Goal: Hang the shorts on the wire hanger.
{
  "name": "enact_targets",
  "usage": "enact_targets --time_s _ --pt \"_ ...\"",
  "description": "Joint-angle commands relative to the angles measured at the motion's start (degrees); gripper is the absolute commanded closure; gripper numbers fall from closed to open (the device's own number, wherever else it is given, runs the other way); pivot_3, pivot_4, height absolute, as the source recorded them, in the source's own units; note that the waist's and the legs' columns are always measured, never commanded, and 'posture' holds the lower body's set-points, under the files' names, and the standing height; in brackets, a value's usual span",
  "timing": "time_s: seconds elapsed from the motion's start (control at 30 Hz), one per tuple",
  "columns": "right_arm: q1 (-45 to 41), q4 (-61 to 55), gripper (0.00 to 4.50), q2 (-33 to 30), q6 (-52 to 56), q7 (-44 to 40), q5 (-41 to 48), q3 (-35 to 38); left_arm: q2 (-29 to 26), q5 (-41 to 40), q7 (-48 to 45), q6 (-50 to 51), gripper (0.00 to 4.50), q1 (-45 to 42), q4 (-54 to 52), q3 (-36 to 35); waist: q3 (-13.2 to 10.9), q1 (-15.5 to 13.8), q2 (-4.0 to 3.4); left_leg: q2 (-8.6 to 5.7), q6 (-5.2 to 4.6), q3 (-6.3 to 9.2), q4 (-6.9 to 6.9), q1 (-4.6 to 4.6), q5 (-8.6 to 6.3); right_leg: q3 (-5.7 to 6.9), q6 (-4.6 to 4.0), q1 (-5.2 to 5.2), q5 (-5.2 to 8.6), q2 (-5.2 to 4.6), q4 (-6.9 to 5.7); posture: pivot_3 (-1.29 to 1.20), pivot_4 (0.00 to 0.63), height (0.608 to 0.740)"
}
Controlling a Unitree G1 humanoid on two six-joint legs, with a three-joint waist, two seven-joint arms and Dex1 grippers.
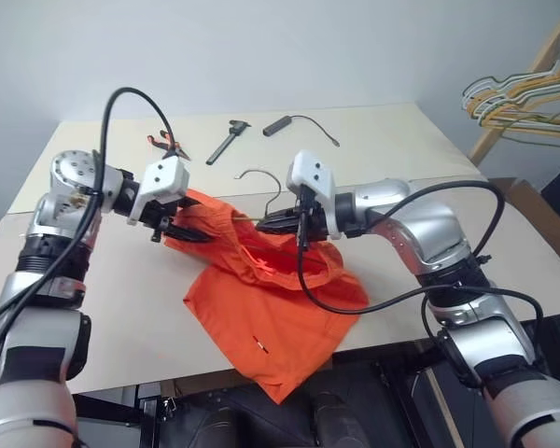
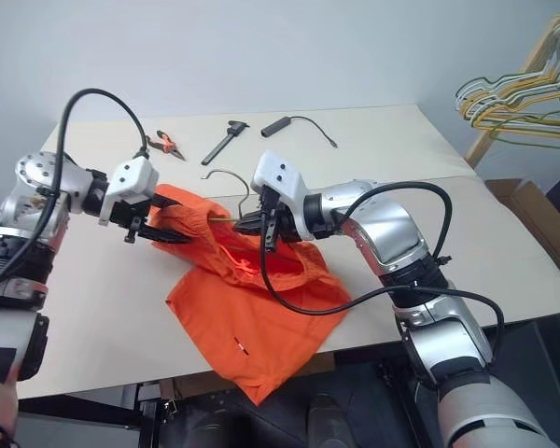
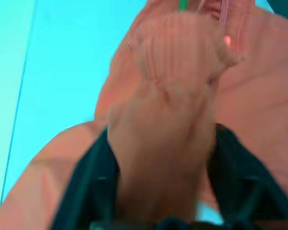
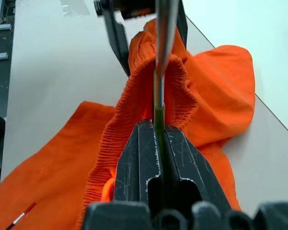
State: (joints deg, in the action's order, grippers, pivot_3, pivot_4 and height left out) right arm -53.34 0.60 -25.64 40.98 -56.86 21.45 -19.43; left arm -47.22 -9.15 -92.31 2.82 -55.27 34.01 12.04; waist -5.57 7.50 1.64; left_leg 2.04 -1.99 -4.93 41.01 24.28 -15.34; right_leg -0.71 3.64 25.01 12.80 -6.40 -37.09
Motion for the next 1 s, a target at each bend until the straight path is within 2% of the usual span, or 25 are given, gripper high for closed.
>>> enact_targets --time_s 0.03,0.13,0.33,0.43,0.5,0.83,1.0 --pt "-0.5 -1.2 4.5 -0.9 -2.1 -1.0 0.2 3.2 -3.4 -0.6 -0.2 -0.1 0.87 -0.1 -0.3 -2.3 0.0 0.1 0.0 0.0 0.0 0.0 0.0 0.0 0.0 0.0 0.0 0.0 0.0 0.0 0.0 -0.09 0.057 0.74" --pt "-0.3 -1.6 4.5 -1.4 -2.0 -1.4 0.4 3.9 -4.7 1.4 1.2 -2.0 0.02 0.5 2.1 -2.8 0.0 0.0 0.0 0.0 0.0 0.0 -0.01 0.0 0.0 0.0 0.0 0.0 0.0 0.0 0.0 -0.09 0.057 0.74" --pt "-0.4 -2.1 4.5 -2.1 -1.8 -2.5 0.7 4.9 -3.7 6.0 6.2 -6.7 0.02 2.1 6.2 -2.1 0.0 -0.4 0.0 -0.01 0.01 -0.02 -0.01 0.0 0.0 0.03 0.0 -0.02 0.0 0.0 0.0 -0.09 0.056 0.74" --pt "-0.5 -2.3 4.5 -2.4 -1.6 -2.9 0.8 5.1 -2.0 7.7 9.6 -8.3 0.59 1.6 8.9 -2.3 0.0 -0.6 0.0 -0.02 0.01 -0.03 0.0 0.02 0.0 0.04 0.0 -0.02 0.0 -0.01 0.02 -0.09 0.054 0.74" --pt "-0.4 -2.5 4.5 -2.7 -1.5 -3.2 0.8 5.2 -1.1 7.7 10.3 -8.2 1.17 1.0 10.0 -2.9 0.0 -0.5 0.0 -0.01 0.0 -0.04 0.0 0.02 0.0 0.04 0.0 -0.02 0.0 -0.01 0.02 -0.09 0.055 0.74" --pt "0.1 -3.0 4.5 -3.7 -0.5 -3.9 1.3 5.9 -0.8 8.4 10.1 -9.9 4.45 -1.3 13.7 -3.7 0.0 -0.2 0.0 -0.01 0.0 -0.07 -0.02 0.0 0.0 0.03 0.0 -0.01 0.0 -0.01 0.02 -0.1 0.062 0.74" --pt "0.8 -3.2 4.5 -4.0 -0.9 -4.4 0.9 5.9 -1.5 8.2 9.8 -9.7 4.45 -3.3 15.1 -4.5 0.0 -0.3 0.0 -0.01 0.0 -0.06 -0.02 0.02 0.0 0.04 0.0 0.0 0.0 -0.01 0.04 -0.09 0.064 0.74"
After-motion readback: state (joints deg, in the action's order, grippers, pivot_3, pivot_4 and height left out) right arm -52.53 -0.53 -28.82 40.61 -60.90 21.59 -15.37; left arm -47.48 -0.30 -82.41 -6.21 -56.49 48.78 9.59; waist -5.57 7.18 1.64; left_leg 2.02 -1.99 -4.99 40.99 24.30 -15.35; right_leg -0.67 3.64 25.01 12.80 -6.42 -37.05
